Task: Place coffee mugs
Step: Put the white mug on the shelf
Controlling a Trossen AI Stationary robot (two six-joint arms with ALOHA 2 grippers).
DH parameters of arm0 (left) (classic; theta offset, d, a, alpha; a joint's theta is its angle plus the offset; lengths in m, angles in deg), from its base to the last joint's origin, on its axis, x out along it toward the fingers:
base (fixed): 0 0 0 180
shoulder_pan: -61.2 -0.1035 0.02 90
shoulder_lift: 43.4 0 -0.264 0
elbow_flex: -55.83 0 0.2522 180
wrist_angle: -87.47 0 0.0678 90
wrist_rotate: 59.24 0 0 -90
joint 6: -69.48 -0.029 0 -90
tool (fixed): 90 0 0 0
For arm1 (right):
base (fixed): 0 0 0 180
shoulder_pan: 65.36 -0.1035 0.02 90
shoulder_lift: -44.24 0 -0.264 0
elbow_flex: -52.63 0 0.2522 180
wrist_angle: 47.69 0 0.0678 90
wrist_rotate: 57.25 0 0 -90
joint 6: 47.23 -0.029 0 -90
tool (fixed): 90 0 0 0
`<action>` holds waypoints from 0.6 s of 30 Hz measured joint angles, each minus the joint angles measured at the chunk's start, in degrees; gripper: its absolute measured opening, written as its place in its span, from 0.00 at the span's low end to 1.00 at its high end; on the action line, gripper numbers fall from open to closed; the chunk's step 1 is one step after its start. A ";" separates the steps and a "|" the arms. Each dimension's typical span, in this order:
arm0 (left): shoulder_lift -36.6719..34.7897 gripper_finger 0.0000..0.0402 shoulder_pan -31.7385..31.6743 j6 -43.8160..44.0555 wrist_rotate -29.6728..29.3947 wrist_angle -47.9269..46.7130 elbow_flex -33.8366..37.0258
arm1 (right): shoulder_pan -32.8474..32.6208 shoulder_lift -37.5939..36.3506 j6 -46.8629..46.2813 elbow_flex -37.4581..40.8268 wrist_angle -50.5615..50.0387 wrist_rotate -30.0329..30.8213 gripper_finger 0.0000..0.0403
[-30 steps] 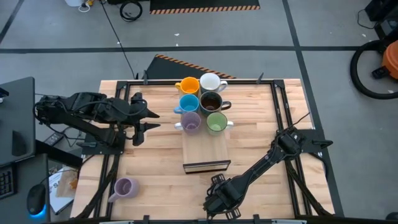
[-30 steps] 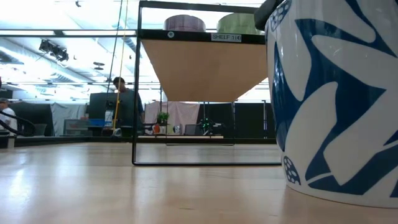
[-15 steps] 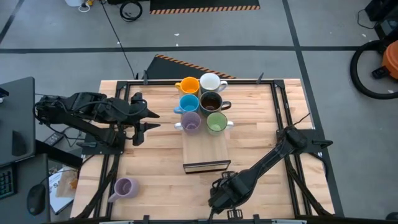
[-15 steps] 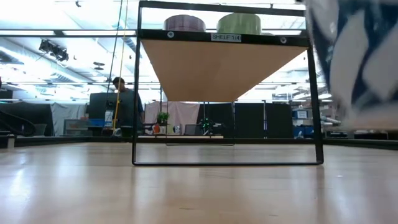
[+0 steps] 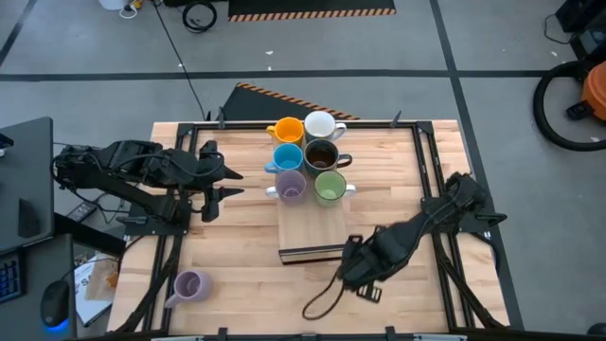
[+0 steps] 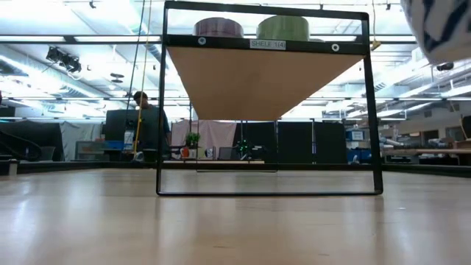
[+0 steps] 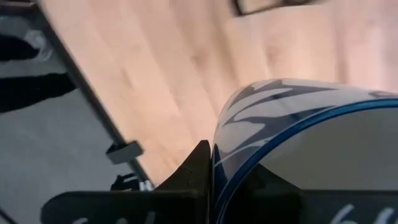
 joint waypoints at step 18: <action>0.00 0.40 -0.01 1.96 0.02 0.05 0.02 | 10.44 -8.49 -2.67 0.00 -0.23 6.13 0.08</action>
